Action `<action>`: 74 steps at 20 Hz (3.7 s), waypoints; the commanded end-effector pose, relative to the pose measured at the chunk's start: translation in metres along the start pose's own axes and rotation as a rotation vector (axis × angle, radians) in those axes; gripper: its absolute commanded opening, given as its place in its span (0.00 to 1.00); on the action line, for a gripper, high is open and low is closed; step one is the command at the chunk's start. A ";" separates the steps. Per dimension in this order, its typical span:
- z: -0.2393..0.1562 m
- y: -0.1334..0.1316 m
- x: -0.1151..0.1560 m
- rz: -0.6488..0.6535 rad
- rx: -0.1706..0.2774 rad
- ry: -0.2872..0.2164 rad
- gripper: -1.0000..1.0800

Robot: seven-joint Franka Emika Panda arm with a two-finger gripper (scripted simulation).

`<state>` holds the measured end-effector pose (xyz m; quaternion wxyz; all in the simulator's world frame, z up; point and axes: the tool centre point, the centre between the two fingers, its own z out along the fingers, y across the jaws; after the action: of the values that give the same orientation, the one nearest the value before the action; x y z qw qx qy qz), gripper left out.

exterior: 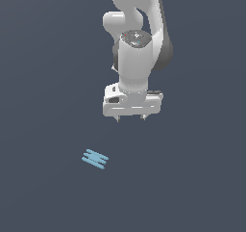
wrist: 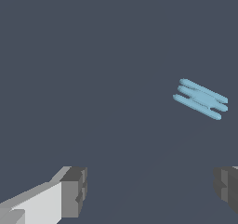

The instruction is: Pick up the object and move it to a goal position.

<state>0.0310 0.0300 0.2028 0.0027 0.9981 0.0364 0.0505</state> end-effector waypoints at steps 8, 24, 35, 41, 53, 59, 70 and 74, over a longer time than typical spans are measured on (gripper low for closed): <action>0.008 0.009 0.008 -0.078 -0.003 -0.008 0.96; 0.047 0.049 0.038 -0.407 -0.003 -0.041 0.96; 0.081 0.085 0.055 -0.657 0.012 -0.063 0.96; 0.100 0.106 0.061 -0.790 0.024 -0.073 0.96; 0.136 0.148 0.066 -1.024 0.052 -0.083 0.96; 0.146 0.160 0.066 -1.088 0.061 -0.085 0.96; 0.153 0.165 0.065 -1.110 0.064 -0.085 0.96; 0.168 0.165 0.063 -1.112 0.064 -0.085 0.96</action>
<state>0.1233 -0.1301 0.0504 0.0007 0.8296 0.5584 0.0004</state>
